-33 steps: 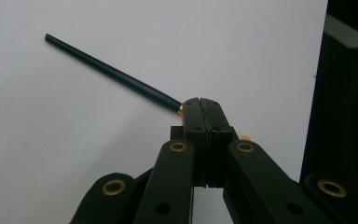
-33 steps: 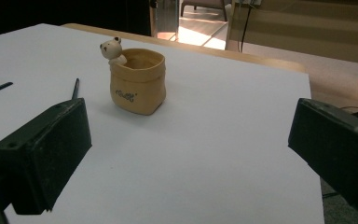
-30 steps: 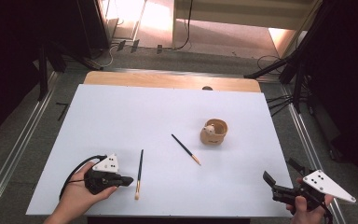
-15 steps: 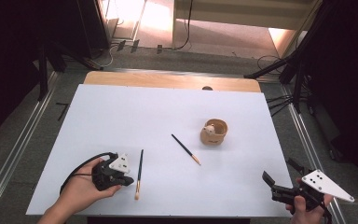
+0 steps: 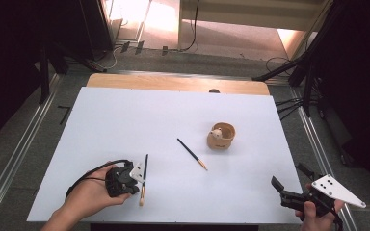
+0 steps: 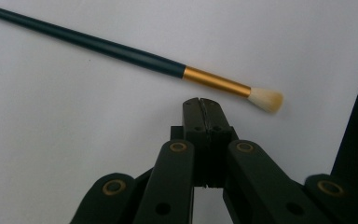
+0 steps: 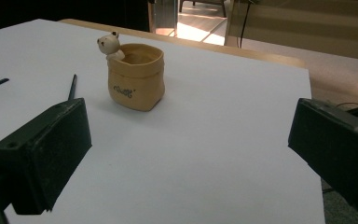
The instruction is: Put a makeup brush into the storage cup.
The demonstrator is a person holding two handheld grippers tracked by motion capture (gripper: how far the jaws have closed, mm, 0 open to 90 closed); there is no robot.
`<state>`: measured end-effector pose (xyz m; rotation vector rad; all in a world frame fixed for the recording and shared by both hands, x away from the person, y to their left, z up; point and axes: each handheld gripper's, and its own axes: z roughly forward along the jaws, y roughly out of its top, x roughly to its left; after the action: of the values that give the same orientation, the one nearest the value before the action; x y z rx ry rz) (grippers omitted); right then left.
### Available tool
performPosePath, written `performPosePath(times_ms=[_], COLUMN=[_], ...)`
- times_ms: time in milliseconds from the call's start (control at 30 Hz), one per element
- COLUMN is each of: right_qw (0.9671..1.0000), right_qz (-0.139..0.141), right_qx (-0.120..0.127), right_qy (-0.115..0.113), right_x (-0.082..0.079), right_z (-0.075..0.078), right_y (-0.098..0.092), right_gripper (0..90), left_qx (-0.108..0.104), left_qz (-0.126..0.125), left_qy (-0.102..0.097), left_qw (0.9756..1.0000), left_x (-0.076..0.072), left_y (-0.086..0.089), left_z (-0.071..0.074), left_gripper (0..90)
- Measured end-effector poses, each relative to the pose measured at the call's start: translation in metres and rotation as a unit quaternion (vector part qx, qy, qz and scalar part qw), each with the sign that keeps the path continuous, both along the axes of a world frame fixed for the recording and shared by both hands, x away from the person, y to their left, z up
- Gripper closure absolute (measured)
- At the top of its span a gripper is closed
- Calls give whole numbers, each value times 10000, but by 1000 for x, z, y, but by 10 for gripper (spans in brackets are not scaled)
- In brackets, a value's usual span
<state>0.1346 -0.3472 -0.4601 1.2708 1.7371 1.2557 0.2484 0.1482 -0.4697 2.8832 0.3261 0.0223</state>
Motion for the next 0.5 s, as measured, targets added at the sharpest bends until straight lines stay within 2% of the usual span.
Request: performPosePath(times_ms=[33,100,200,500], right_qw=[10000,10000,10000,10000], right_qz=[0,6,11,15], right_qx=[-1,5,-12,-27], right_qy=[2,16,18,42], right_x=[0,0,1,1], right_z=[0,0,0,-1], right_y=[0,1,1,1], right_gripper=[0,0,0,0], left_qx=[0,277,429,420], left_qz=[0,-71,-96,-107], left_qy=[0,4,42,86], left_qw=[10000,9996,9990,9990], left_x=[0,0,2,4], left_y=[0,-8,-13,-19], left_z=[0,1,2,1], left_gripper=[900,900,900,900])
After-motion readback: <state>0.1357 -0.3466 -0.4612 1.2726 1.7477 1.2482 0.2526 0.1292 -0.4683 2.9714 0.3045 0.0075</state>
